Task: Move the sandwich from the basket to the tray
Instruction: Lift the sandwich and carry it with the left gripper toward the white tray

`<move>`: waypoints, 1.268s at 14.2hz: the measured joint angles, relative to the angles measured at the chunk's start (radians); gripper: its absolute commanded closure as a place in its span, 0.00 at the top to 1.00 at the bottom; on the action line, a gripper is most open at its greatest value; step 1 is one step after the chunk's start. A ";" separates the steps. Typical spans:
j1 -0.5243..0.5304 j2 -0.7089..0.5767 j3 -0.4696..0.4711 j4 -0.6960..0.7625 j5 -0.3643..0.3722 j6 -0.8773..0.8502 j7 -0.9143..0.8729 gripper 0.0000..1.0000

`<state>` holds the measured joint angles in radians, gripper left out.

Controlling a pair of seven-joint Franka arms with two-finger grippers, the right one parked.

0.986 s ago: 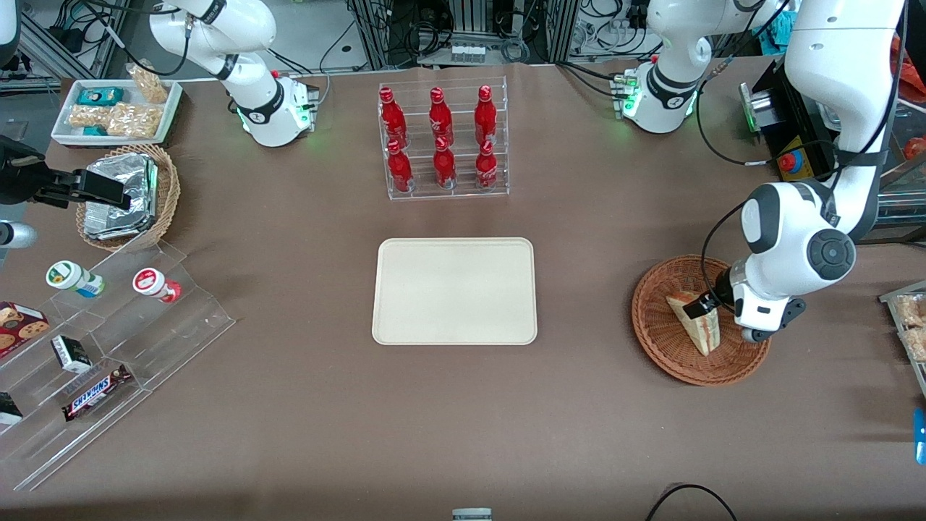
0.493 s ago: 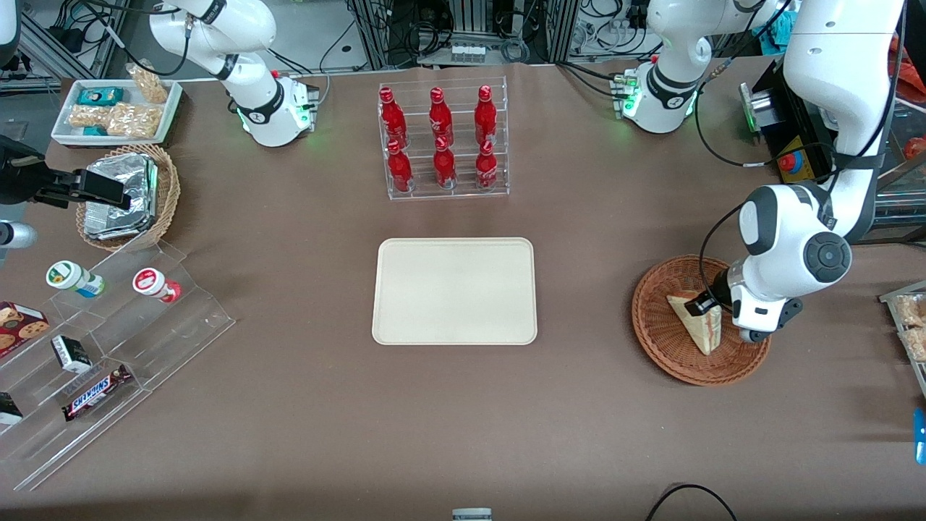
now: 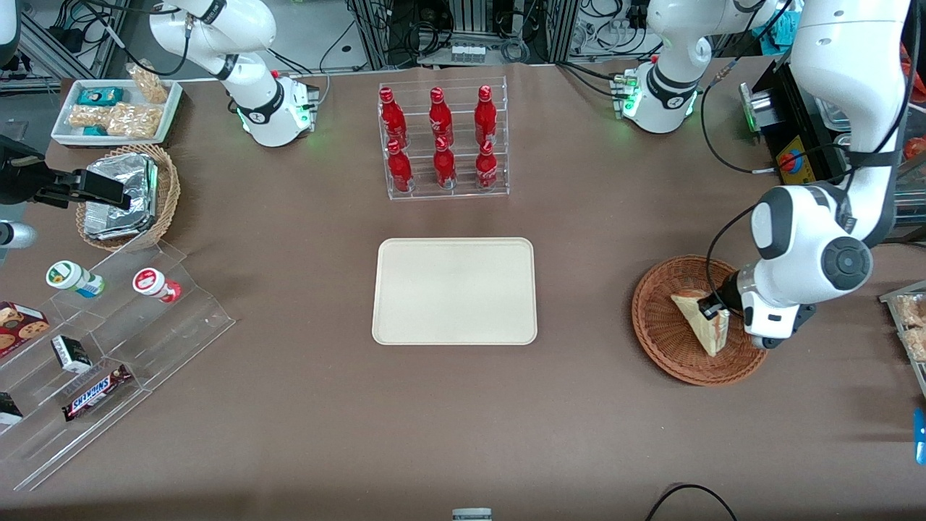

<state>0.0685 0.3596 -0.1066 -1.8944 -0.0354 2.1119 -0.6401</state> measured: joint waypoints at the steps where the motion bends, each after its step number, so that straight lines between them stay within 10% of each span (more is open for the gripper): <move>1: -0.001 0.000 -0.001 0.022 0.000 -0.015 0.000 0.13; 7: -0.095 0.003 -0.021 0.044 0.000 -0.027 0.038 0.15; 18: -0.612 0.132 -0.031 0.184 -0.006 -0.026 -0.147 0.22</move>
<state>-0.5431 0.4917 -0.1381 -1.7109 -0.0414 2.0862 -0.7868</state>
